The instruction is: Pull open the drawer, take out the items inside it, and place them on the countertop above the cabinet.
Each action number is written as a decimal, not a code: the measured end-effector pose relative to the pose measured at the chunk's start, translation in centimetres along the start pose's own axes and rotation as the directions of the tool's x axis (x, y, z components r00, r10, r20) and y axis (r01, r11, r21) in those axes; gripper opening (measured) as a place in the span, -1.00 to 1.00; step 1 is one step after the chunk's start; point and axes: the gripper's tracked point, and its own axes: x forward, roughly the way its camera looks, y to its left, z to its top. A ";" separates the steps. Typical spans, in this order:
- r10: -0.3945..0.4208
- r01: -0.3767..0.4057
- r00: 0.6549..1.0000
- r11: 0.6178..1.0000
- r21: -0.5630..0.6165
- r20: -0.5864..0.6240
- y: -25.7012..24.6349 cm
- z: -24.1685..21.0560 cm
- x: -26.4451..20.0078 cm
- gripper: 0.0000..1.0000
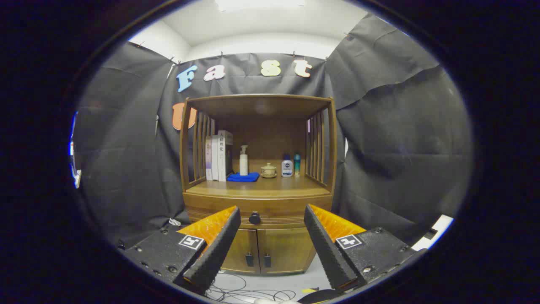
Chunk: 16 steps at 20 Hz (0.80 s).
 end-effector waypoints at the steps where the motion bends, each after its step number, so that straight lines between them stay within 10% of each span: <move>1: 0.001 -0.001 1.000 1.000 0.000 0.002 0.1 0.2 -0.1 0.97; 16: 0.028 -0.028 1.000 1.000 -0.007 0.012 1.4 1.0 2.0 0.98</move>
